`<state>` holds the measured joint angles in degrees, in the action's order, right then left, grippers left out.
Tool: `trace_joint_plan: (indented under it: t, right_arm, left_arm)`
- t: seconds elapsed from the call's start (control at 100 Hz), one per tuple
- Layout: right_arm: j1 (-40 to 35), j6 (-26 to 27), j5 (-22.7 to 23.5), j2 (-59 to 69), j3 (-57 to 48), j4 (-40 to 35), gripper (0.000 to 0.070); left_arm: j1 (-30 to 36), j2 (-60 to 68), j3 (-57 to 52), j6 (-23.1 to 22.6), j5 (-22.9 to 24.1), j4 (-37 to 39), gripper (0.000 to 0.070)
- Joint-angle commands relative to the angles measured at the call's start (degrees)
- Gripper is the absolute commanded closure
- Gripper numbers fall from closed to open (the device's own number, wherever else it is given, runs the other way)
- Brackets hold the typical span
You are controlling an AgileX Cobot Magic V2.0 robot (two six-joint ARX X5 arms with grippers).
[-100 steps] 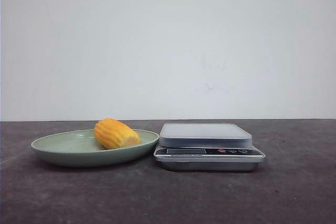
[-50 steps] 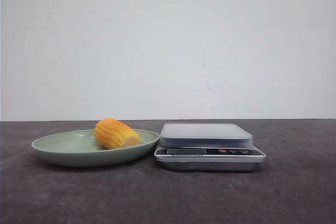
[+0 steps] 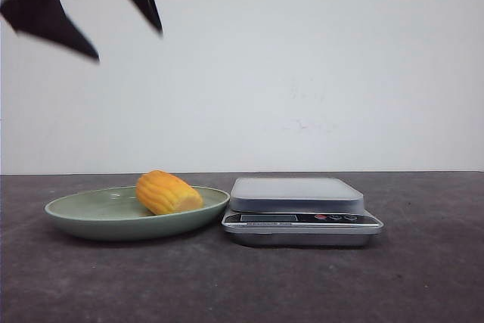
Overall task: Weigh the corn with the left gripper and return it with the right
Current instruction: 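Lower the open left gripper onto the yellow corn cob on the plate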
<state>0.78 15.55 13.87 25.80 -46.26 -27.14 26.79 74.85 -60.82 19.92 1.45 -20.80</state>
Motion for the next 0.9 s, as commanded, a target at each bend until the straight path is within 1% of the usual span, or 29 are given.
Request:
trace_joint_plan:
  t: [0.0, 0.14, 0.23, 0.33, 0.45, 0.89]
  right_arm:
    - [-0.39, 0.98, 0.31, 0.33, -1.11, -0.35, 0.0169]
    - [-1.16, 1.09, 0.39, 0.33, -1.11, -1.84, 0.0169]
    - [-1.44, 1.95, 1.33, 0.33, -1.11, -3.15, 0.0169]
    - [-1.86, 1.81, 1.62, 0.57, -1.11, -4.39, 0.0169]
    - [-2.16, 1.79, 1.79, 0.61, -1.11, -5.27, 0.0169]
    - [-2.16, 1.79, 2.67, 0.61, -1.11, -5.51, 0.0169]
  left_arm:
    - [1.07, 3.74, -1.22, -0.35, 0.5, 0.66, 0.0115]
    - [2.38, 10.14, -1.22, 0.22, 0.46, 2.75, 0.0114]
    - [3.21, 13.18, -1.22, 0.5, 0.85, 3.8, 0.0114]
    - [3.63, 15.91, -1.22, 0.79, 2.84, 4.09, 0.0111]
    - [3.63, 18.45, -1.22, 1.92, 3.23, 4.26, 0.0107]
    - [4.35, 25.07, -1.22, 2.21, 3.67, 3.72, 0.0107]
